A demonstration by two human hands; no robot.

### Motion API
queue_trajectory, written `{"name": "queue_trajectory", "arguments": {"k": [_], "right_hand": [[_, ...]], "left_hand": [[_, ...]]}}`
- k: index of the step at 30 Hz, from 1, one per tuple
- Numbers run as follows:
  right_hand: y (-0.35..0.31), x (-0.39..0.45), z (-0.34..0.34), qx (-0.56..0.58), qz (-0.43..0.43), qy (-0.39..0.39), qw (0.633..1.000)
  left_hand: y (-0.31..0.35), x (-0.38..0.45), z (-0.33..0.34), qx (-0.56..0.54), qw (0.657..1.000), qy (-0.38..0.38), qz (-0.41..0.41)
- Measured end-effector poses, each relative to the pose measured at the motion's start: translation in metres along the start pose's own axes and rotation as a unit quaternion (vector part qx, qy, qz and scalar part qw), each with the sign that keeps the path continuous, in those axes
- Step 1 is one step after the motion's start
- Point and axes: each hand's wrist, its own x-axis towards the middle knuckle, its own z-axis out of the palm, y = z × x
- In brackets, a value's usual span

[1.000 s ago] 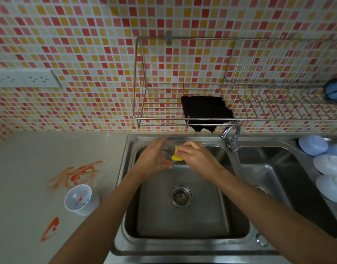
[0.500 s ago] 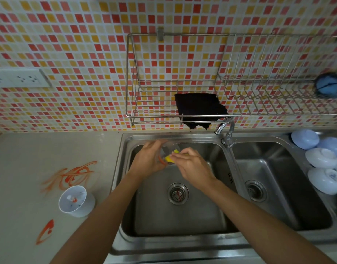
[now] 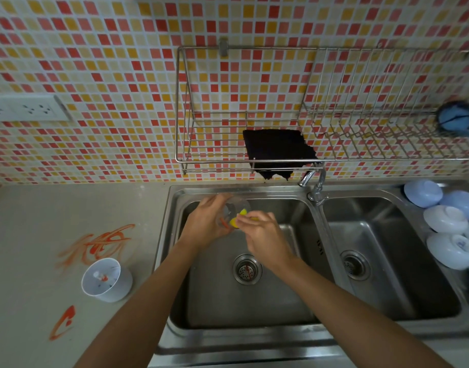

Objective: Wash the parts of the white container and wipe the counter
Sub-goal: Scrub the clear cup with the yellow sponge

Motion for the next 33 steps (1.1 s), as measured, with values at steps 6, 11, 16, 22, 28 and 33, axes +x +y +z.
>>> {"name": "queue_trajectory", "arguments": {"k": [6,11,16,22,28,33], "right_hand": [[0.008,0.0,-0.006,-0.029,-0.03,-0.041,0.998],[0.004,0.006,-0.005,0.03,0.018,-0.044,0.998],[0.007,0.007,-0.006,0.059,-0.001,-0.052,0.997],[0.02,0.016,-0.007,-0.036,-0.084,-0.058,0.994],[0.024,0.017,-0.01,-0.075,-0.114,-0.016,0.991],[0.019,0.024,-0.009,-0.02,-0.078,-0.05,0.995]], "left_hand": [[-0.001,-0.003,0.0,0.006,1.0,-0.002,0.019],[0.003,0.001,-0.001,0.014,1.0,0.013,0.002],[-0.002,0.002,-0.003,0.006,1.0,0.008,-0.003],[0.005,0.007,-0.006,-0.009,1.0,0.009,0.007],[-0.003,0.008,-0.015,-0.065,0.996,-0.065,-0.017],[-0.007,0.013,-0.017,-0.071,0.996,-0.049,-0.028]]}}
